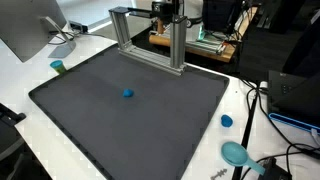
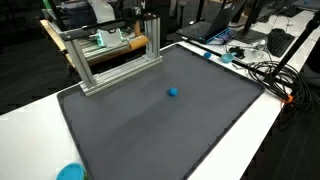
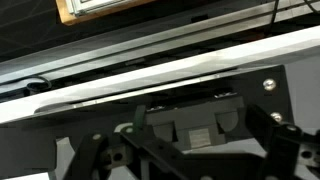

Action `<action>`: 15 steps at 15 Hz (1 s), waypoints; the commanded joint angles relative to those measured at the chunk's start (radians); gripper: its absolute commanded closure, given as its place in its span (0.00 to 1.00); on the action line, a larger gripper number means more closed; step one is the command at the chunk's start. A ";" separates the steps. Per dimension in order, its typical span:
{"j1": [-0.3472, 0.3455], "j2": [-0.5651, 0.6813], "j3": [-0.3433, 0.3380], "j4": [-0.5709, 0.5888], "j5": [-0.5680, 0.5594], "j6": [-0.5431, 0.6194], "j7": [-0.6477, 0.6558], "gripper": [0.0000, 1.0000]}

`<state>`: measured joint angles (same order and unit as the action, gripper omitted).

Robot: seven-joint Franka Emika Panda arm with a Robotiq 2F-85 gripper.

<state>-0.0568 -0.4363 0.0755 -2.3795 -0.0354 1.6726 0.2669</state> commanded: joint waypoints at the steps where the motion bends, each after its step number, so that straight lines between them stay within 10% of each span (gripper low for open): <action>1: 0.009 0.001 -0.008 0.001 -0.003 -0.001 0.003 0.00; 15: 0.023 -0.219 -0.031 -0.152 0.006 0.266 -0.084 0.00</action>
<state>-0.0336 -0.5620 0.0525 -2.4278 -0.0326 1.8352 0.1672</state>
